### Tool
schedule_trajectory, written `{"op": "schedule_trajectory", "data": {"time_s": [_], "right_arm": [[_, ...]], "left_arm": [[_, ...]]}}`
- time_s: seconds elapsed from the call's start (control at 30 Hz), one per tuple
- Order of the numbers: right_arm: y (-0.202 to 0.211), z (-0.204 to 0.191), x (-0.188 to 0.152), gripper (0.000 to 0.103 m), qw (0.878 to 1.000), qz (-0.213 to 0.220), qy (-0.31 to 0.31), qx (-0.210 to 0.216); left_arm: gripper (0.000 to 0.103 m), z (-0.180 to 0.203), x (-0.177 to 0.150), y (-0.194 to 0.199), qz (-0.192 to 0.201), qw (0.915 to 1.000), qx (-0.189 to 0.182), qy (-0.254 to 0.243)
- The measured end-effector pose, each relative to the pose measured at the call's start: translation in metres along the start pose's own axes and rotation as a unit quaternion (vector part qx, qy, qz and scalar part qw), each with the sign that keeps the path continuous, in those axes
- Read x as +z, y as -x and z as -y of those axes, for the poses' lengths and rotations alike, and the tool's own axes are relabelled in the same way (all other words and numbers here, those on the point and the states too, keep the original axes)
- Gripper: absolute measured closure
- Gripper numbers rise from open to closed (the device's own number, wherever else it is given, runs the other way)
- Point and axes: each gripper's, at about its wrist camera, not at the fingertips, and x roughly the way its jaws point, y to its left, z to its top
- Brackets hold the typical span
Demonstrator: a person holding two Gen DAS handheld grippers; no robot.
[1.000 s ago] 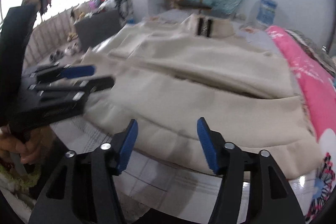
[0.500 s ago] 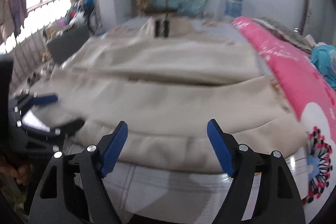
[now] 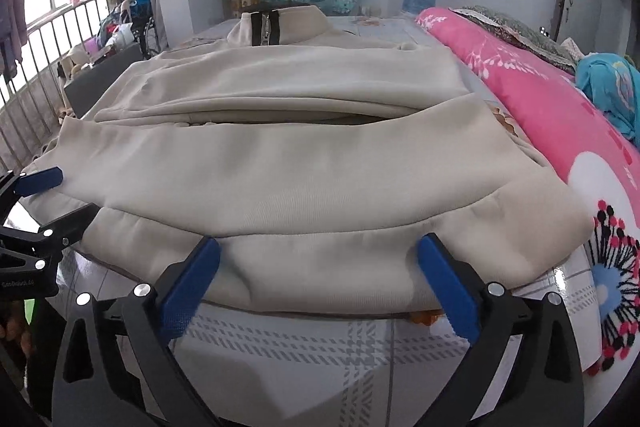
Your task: Fold large clothes
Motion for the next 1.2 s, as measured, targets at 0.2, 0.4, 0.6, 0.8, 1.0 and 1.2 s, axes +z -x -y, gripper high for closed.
{"op": "schedule_trajectory", "data": {"time_s": [0.2, 0.4, 0.6, 0.8, 1.0, 1.2], "right_arm": [[0.003, 0.0, 0.0, 0.006, 1.0, 0.005, 0.001, 0.0], [0.005, 0.0, -0.001, 0.006, 1.0, 0.004, 0.002, 0.0], [0.005, 0.001, 0.001, 0.006, 1.0, -0.005, 0.002, 0.001], [0.003, 0.001, 0.006, 0.006, 1.0, -0.019, -0.001, 0.0], [0.002, 0.0, 0.008, 0.006, 0.999, -0.032, -0.003, -0.004], [0.0, -0.001, 0.011, 0.006, 0.999, -0.044, -0.006, -0.007]], "left_arm": [[0.007, 0.001, 0.003, -0.001, -0.01, 0.9999, 0.005, 0.001], [0.007, 0.002, 0.004, -0.002, -0.016, 0.9998, 0.012, 0.003], [0.007, 0.002, 0.007, -0.003, -0.031, 0.9994, 0.014, 0.006], [0.007, 0.001, 0.009, -0.005, -0.042, 0.9989, 0.016, 0.01], [0.007, 0.001, 0.011, -0.006, -0.053, 0.9985, 0.014, 0.009], [0.007, 0.002, 0.014, -0.008, -0.061, 0.998, 0.016, 0.009]]}}
